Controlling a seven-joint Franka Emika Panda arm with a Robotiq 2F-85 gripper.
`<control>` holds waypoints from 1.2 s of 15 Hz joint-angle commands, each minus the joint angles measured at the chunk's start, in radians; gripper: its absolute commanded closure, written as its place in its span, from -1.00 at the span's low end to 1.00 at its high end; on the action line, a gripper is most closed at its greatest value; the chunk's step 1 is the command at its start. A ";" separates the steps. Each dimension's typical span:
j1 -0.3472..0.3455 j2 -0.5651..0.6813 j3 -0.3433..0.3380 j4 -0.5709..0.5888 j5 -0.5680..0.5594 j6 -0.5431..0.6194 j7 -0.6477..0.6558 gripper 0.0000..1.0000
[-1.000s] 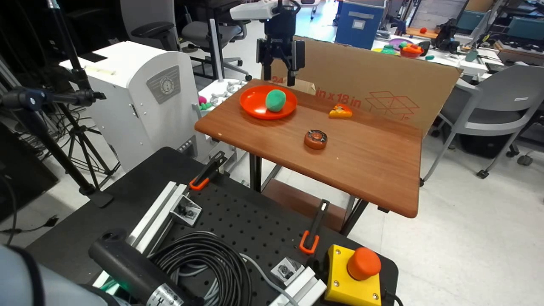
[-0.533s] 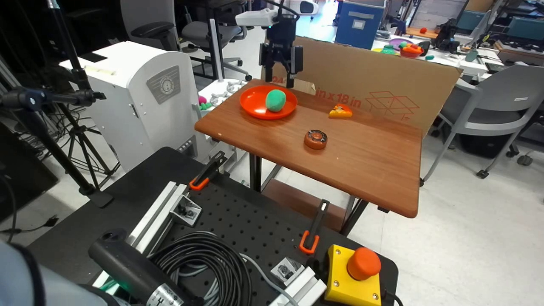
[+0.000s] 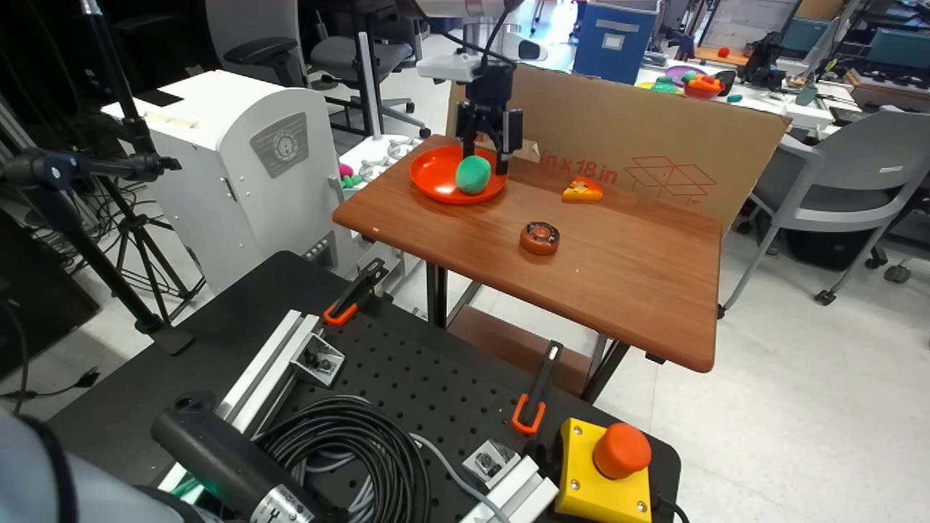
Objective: Take the blue plush toy off of the orange plate
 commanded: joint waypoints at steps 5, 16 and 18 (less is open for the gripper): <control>0.025 0.013 -0.011 0.001 0.049 -0.021 -0.005 -0.35; -0.026 -0.221 -0.013 -0.153 0.066 0.004 -0.159 0.92; -0.072 -0.244 -0.038 -0.119 0.092 -0.024 -0.156 0.88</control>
